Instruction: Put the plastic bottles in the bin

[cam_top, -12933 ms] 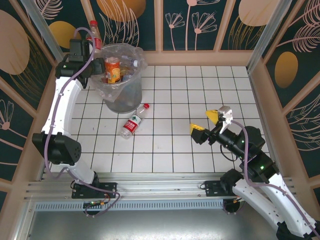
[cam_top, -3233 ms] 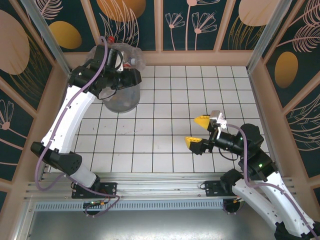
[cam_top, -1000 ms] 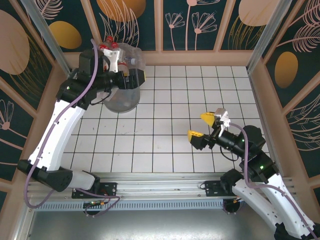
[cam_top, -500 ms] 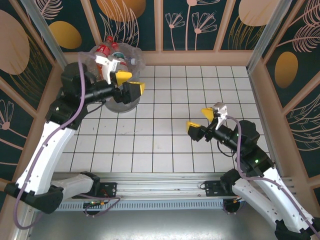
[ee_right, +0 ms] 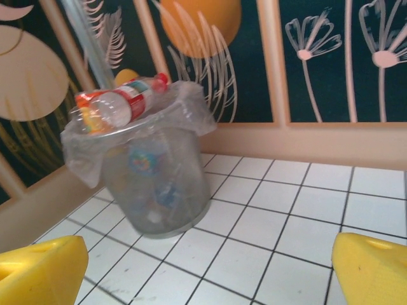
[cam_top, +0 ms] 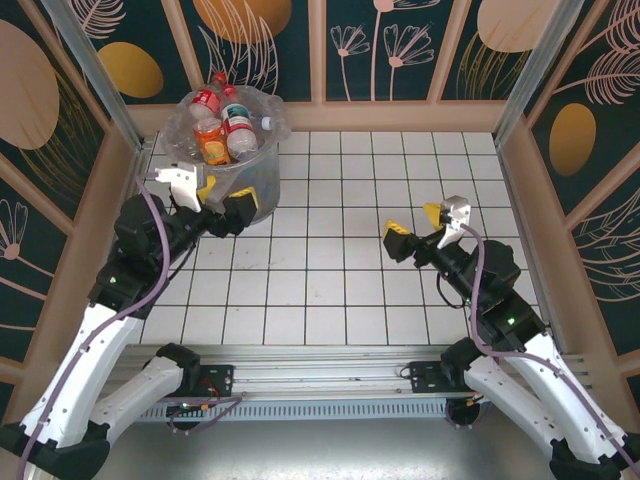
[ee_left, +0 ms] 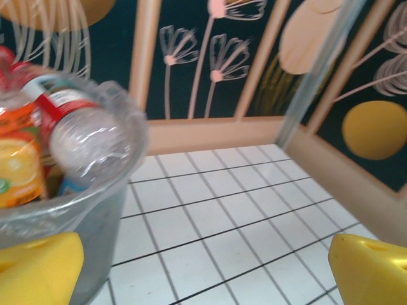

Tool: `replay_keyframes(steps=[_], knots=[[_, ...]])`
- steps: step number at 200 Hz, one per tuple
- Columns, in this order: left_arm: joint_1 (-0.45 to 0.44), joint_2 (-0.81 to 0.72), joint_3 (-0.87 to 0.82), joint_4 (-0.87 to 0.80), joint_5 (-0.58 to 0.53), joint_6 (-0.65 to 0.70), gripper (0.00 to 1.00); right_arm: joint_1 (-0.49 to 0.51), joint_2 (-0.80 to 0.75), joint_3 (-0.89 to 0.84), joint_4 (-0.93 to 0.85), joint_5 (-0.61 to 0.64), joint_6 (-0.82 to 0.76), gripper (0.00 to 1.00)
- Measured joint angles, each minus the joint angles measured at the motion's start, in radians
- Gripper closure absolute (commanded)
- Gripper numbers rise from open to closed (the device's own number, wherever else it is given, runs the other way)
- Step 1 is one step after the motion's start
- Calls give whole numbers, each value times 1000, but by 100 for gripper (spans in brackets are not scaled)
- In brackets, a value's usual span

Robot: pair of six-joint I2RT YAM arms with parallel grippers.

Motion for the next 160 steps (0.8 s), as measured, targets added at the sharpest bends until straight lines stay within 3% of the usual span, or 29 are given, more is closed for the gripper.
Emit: replay_keyframes(steps=[97,160], knots=[[0,-107,-334,163,-358,4,1,-14,45,-111,95,280,28,1],[0,-136,-505,277,-547,58,1,-183,188,-160,178,323,55,1]])
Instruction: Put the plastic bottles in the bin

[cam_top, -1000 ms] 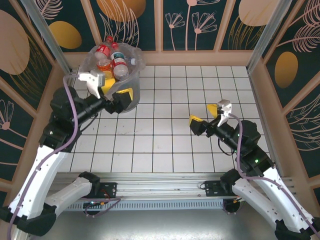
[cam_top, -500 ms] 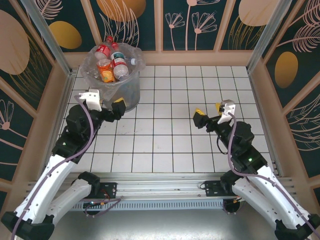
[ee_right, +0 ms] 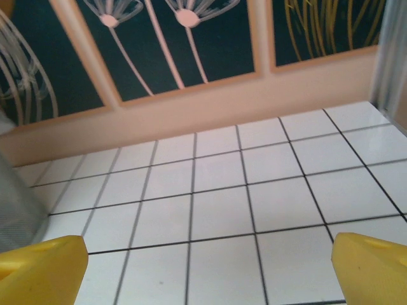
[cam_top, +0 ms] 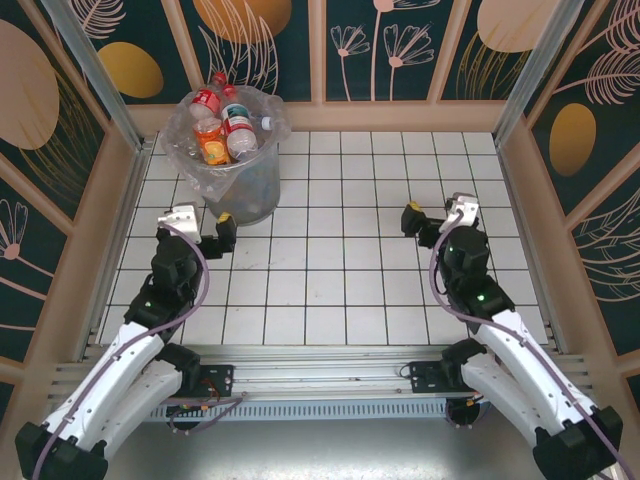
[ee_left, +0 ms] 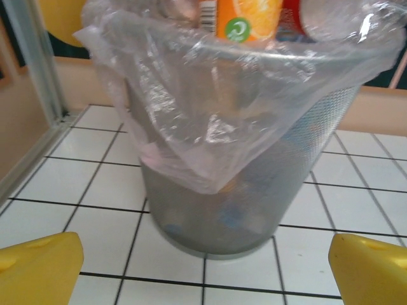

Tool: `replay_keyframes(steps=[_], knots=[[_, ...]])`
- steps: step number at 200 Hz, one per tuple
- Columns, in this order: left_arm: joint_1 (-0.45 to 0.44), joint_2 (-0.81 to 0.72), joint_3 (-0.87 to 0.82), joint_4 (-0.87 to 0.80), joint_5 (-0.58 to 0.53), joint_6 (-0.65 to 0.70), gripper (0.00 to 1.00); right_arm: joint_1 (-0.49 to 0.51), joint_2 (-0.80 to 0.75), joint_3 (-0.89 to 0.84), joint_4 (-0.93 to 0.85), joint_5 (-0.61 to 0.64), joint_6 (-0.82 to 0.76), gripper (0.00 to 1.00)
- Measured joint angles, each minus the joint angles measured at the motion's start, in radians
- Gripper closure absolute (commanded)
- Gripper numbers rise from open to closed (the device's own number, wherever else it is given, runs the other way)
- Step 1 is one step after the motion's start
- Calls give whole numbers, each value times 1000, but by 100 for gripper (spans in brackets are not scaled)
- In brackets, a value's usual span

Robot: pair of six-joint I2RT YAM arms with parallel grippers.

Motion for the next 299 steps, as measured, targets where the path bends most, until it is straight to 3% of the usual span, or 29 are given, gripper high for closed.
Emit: replay_keyframes(steps=[94,228,299], knots=[[52,168,-82,257,-120,65,1,-233,102,-101,142,-89,2,1],[204,417,-212,678,-79,108,1,-341,156,-280,399,-65,-57,1],[244,626,-307,1001,-11,145,1,-366,371,-376,700,-63,-89,1]])
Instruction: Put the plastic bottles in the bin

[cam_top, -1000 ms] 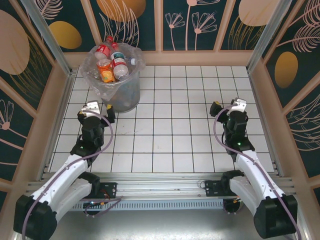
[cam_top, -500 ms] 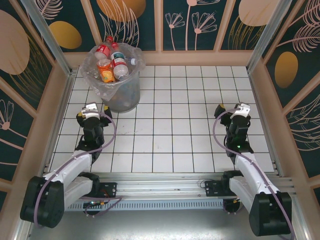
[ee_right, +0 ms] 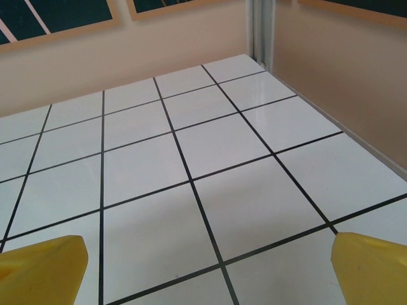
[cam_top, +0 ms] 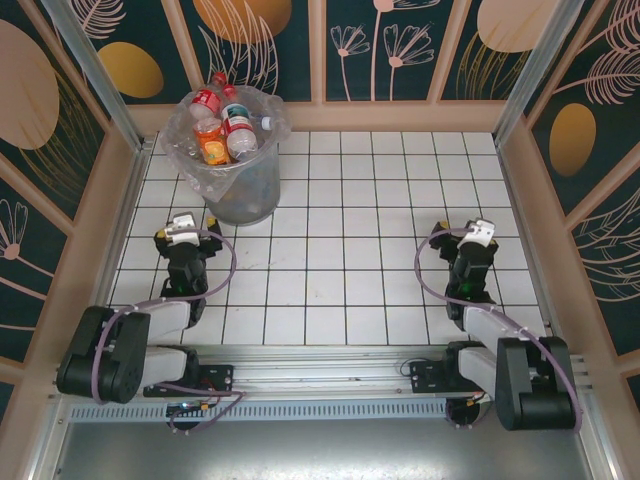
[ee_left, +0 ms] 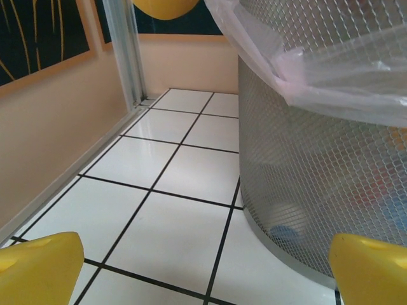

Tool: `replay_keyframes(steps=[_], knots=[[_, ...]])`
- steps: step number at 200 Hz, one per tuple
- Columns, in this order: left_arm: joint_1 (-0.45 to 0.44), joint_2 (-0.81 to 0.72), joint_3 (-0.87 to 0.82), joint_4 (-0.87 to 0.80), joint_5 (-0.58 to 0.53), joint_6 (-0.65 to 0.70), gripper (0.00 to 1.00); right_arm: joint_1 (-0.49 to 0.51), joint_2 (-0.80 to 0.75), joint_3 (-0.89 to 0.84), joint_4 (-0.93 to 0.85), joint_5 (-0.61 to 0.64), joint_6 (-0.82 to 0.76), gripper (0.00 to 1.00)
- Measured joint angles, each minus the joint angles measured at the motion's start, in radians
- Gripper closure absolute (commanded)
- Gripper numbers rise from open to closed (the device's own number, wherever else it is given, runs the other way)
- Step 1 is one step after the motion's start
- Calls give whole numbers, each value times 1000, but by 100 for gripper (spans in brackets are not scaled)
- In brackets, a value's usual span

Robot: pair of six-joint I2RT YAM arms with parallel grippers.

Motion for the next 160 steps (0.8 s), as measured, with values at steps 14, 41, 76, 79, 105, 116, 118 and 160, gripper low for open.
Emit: replay_keyframes(steps=[14,41,76,79,105,116,118,160], knots=[[5,32,-1,49,3,11,2,0,43,-9,66,1,-10,1],[23,67,-13,148,23,30,1,-1,120,-10,142,-5,-27,1],[82,154,-45,277,67,22,1,-12,187,-11,249,-24,-47,1],[88,161,-47,284,72,20,2,-12,196,-11,258,-24,-47,1],[127,215,-45,325,116,1,1,-13,257,-7,319,-30,-50,1],[135,218,-33,313,134,-5,2,-17,294,-7,363,-35,-51,1],[137,218,-31,312,135,-6,1,-17,299,-7,367,-37,-51,1],[143,219,13,284,180,-13,2,-17,402,1,444,-106,-81,1]])
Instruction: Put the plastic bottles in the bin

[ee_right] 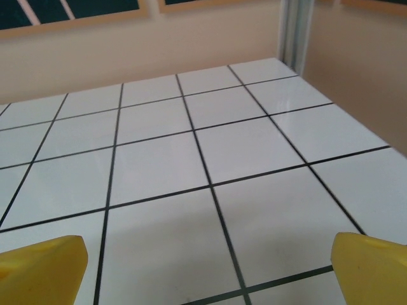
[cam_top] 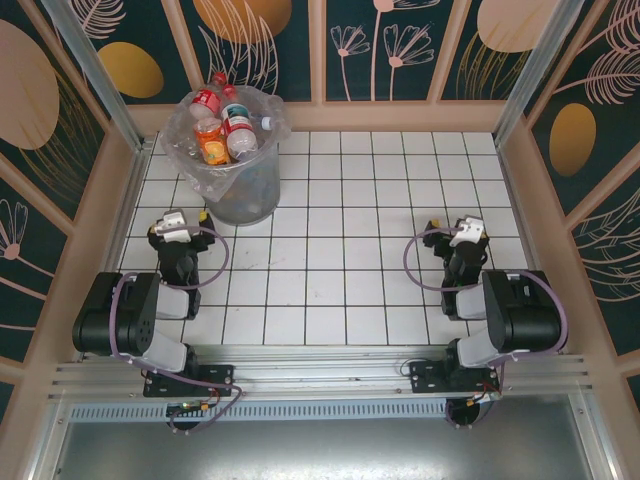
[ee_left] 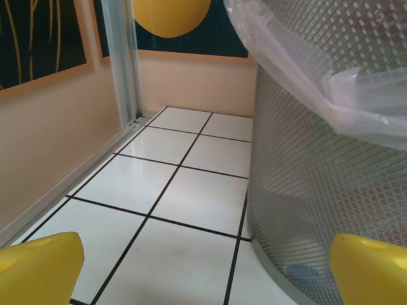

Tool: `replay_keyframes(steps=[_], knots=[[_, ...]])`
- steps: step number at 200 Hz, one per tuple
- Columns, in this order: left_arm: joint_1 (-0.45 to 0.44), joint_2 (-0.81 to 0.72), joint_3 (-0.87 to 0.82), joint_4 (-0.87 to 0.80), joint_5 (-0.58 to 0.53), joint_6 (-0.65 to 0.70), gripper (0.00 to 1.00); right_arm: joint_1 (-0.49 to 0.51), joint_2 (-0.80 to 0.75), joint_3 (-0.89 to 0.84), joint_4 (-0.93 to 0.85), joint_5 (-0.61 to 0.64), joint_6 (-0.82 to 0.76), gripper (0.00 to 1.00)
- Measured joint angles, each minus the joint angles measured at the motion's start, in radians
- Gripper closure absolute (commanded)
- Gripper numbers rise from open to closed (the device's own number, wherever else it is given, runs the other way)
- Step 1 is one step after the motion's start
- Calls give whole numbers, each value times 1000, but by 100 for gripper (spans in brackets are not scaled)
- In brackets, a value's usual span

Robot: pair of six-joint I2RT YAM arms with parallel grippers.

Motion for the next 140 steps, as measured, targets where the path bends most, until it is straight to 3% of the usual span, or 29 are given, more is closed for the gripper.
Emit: replay_keyframes(steps=[36,85,140], knots=[[0,0,-2,2,33,1,1,0,10,5,28,-81,-25,1],[0,-1,-108,111,58,2,2,-38,15,-8,95,-81,1,1],[0,0,15,10,85,4,1,-45,38,46,49,-139,-10,1]])
